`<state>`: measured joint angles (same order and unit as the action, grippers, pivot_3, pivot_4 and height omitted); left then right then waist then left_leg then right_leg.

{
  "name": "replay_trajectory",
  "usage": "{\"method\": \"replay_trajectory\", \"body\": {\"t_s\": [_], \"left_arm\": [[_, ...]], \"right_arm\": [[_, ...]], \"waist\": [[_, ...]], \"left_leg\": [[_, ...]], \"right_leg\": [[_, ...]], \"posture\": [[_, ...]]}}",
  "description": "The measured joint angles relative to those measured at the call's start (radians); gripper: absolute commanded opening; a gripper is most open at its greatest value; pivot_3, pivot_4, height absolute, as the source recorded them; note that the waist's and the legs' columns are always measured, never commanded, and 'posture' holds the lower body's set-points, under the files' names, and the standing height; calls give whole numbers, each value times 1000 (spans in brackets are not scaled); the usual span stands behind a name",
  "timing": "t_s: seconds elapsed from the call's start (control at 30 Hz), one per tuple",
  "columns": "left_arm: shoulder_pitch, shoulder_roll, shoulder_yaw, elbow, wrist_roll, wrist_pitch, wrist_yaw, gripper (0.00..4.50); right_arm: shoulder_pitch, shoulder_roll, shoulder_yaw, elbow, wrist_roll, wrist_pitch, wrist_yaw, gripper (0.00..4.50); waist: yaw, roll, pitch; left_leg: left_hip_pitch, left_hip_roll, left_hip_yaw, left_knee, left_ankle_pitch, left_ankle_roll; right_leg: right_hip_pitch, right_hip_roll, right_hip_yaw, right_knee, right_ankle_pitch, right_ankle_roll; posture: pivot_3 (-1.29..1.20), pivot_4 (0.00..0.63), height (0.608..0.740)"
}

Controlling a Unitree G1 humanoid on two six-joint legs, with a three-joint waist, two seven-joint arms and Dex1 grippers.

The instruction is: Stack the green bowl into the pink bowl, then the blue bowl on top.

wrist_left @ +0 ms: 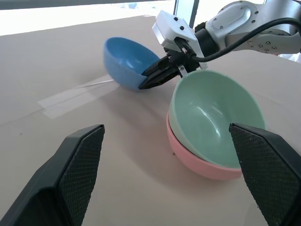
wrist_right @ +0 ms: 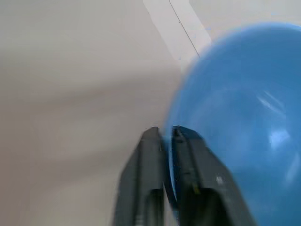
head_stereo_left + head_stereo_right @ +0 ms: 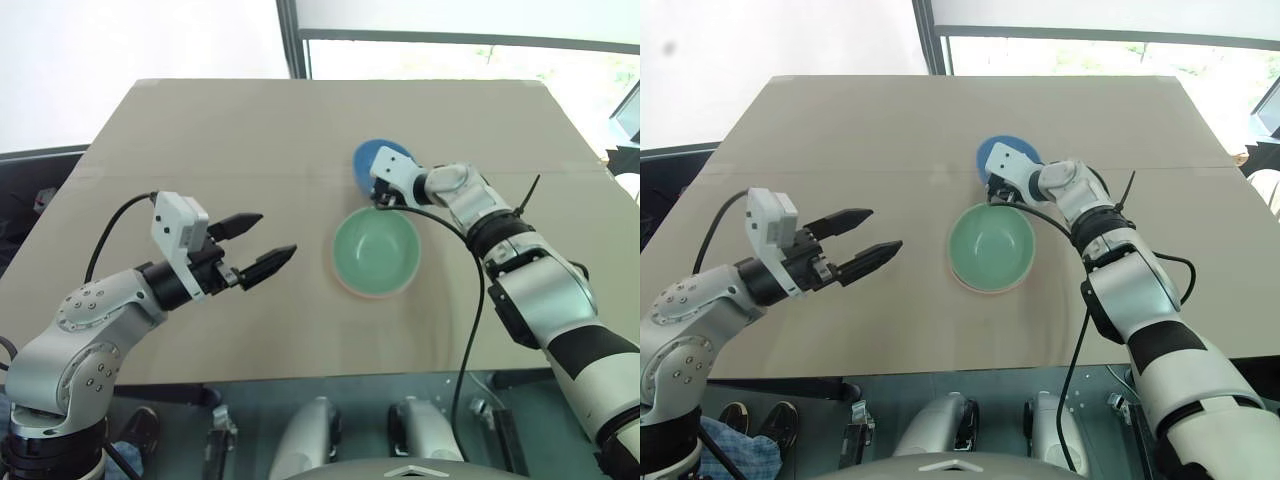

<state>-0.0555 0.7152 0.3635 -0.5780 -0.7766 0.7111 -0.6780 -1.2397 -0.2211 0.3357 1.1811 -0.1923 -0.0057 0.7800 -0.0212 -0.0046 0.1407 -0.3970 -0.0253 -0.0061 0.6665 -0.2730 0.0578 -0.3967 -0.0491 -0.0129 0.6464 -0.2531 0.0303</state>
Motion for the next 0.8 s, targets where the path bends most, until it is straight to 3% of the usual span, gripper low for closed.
{"method": "replay_trajectory", "body": {"t_s": [0.4, 0.53, 0.8], "left_arm": [[-9, 0, -13, 6, 9, -25, -13, 4500], [-16, -1, -21, 16, 8, -50, -35, 4500], [-56, -5, -80, 77, 34, -110, -99, 4500]], "right_arm": [[1, -49, -8, -56, -12, -40, 74, 114], [0, -113, -44, -236, 28, 10, 172, 114], [141, -282, -98, -904, 151, 313, 337, 114]], "waist": [[0, 1, 1], [1, 1, 1], [9, 1, 1]], "left_leg": [[-1, 0, 0, 0, 0, 0], [-1, 0, 0, -1, 0, 0], [-2, 0, 0, -3, 0, 1]], "right_leg": [[0, 0, 0, 0, 0, 0], [0, 0, 0, -1, 0, 0], [0, -2, 0, -3, 0, 0]], "posture": [[0, 150, 740], [0, 150, 740], [0, 150, 740]]}}
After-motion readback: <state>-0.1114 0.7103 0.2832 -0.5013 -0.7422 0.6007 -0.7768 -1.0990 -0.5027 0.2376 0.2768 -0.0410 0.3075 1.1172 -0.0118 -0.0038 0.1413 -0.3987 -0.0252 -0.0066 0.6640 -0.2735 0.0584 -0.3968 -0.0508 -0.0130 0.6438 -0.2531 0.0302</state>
